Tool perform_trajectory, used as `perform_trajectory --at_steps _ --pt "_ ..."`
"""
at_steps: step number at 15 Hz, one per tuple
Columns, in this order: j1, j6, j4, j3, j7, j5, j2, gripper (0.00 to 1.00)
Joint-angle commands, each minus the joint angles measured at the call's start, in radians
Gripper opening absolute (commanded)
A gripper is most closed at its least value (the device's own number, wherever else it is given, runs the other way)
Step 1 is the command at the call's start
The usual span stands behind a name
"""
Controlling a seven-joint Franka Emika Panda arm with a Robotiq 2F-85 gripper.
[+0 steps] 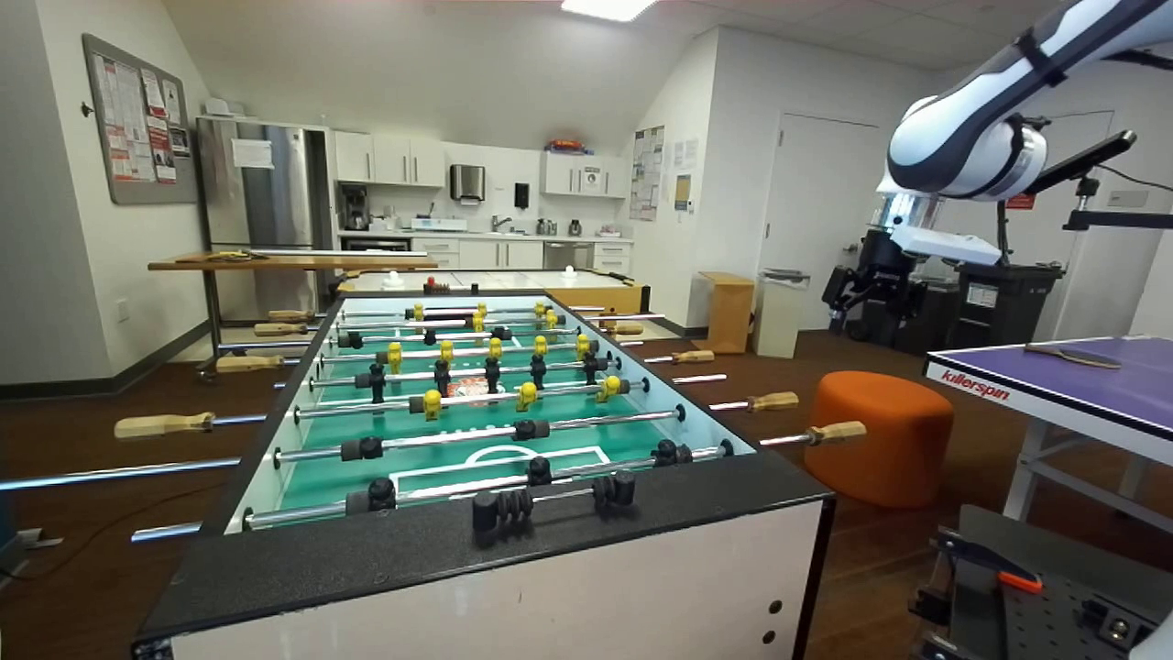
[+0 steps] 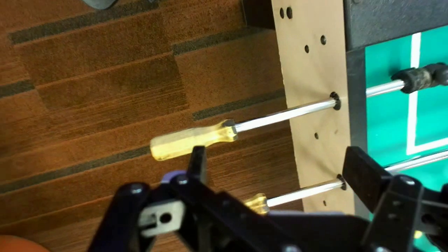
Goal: Push the first knob inwards
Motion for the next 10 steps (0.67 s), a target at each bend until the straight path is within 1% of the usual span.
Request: perform_trajectory --at_steps 1,6,7,10 --pt "-0.009 0.007 0.001 0.009 0.002 0.001 0.021 1.0" --pt "-0.009 0.007 0.001 0.011 -0.001 0.002 0.013 1.0" --pt "-0.03 0.038 -0.001 0.026 0.095 -0.02 0.026 1.0" --pt "-0.063 0.102 -0.014 0.04 0.272 -0.044 0.075 1.0"
